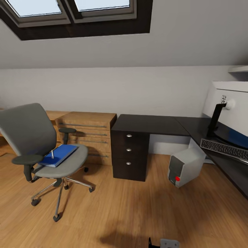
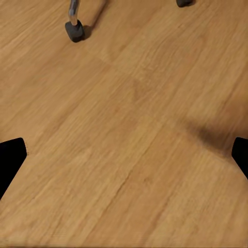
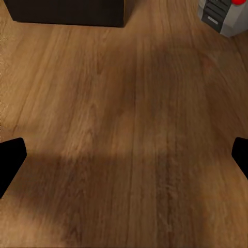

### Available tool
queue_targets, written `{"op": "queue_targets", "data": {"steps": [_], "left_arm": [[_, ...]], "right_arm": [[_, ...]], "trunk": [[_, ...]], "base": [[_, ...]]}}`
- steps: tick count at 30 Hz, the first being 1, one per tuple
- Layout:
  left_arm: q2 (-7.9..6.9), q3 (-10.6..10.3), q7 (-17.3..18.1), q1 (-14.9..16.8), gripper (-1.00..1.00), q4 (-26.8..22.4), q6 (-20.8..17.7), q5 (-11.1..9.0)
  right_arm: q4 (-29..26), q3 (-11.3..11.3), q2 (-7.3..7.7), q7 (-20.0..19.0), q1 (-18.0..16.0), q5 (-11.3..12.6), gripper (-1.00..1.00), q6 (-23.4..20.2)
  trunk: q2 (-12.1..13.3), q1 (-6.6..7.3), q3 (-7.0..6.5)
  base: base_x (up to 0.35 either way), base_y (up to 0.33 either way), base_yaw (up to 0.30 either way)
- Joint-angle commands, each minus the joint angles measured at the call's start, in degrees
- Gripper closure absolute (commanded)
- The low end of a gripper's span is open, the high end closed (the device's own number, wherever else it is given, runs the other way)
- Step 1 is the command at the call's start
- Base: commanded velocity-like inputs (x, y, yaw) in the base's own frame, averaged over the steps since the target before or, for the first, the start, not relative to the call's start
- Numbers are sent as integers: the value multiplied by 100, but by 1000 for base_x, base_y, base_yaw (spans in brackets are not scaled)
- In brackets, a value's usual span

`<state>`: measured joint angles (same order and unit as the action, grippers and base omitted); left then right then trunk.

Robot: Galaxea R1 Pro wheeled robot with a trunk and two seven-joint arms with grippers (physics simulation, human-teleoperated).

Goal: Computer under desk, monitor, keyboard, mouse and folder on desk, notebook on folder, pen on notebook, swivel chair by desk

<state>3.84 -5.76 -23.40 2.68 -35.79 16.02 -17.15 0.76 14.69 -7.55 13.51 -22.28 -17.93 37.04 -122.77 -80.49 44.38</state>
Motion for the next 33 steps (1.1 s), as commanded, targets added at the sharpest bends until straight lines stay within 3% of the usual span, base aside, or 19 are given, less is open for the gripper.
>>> {"op": "queue_targets", "data": {"steps": [1,33], "left_arm": [[-6,-39,-34,4,-100,2,33,-61],[-6,-39,-35,4,-100,2,33,-61]], "right_arm": [[10,34,-1,38,-5,-61,-100,14],[3,34,-1,36,-5,-61,-100,16]], "trunk": [[39,24,-3],[1322,727,-318]], "base": [[0,0,74],[-3,0,88]]}}
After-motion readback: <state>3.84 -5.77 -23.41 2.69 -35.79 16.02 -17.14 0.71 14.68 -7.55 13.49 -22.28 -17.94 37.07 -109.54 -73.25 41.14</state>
